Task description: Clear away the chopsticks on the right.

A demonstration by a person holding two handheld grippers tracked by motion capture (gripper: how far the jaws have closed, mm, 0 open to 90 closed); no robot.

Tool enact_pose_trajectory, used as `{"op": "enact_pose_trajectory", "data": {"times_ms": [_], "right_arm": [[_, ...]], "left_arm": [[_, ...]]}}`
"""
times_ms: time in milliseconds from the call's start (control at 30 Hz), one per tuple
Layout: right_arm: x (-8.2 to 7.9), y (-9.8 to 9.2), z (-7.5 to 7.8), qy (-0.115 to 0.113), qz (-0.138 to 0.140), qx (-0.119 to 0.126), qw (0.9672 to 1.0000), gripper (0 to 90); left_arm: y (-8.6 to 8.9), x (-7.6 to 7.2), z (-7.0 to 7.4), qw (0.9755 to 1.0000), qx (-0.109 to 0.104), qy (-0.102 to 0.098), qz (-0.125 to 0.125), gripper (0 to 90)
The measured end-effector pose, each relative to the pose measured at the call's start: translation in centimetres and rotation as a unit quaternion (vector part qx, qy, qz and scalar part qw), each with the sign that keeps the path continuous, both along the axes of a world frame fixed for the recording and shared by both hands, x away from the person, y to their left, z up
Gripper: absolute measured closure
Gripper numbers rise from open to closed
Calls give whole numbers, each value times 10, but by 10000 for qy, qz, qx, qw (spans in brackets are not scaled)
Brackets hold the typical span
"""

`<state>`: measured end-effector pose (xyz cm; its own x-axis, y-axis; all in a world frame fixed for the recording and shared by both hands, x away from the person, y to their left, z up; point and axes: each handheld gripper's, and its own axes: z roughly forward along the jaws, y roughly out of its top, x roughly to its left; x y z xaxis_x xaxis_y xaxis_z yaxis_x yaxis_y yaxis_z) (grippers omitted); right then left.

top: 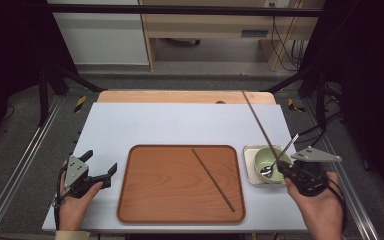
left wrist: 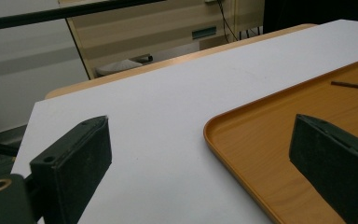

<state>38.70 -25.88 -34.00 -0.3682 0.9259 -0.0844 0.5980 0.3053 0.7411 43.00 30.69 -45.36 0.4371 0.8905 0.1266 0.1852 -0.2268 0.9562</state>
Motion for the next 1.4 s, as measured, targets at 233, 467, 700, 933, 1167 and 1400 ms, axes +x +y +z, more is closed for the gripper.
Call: {"op": "enact_pose_trajectory", "data": {"times_ms": [233, 467, 700, 933, 1167, 1400], "right_arm": [[9, 49, -28, 398, 533, -169, 9976, 844], [12, 83, -46, 683, 849, -284, 9936, 844], [7, 92, -59, 875, 845, -382, 9918, 844], [2, 98, -74, 1153, 903, -385, 9885, 844], [-9, 103, -88, 1421, 970, -469, 9840, 844], [-20, 106, -96, 1696, 949, -342, 9803, 844]], "left_arm": [[1, 0, 2, 10000, -1, -40, -6, 54], [4, -1, 4, 10000, -51, -62, 36, 55], [4, -3, 5, 9999, -87, -91, 17, 55], [3, -2, 7, 9999, -106, -108, 6, 55], [0, -3, 10, 9999, -108, -99, -20, 55], [-5, -4, 12, 9998, -124, -127, -115, 55]]}}
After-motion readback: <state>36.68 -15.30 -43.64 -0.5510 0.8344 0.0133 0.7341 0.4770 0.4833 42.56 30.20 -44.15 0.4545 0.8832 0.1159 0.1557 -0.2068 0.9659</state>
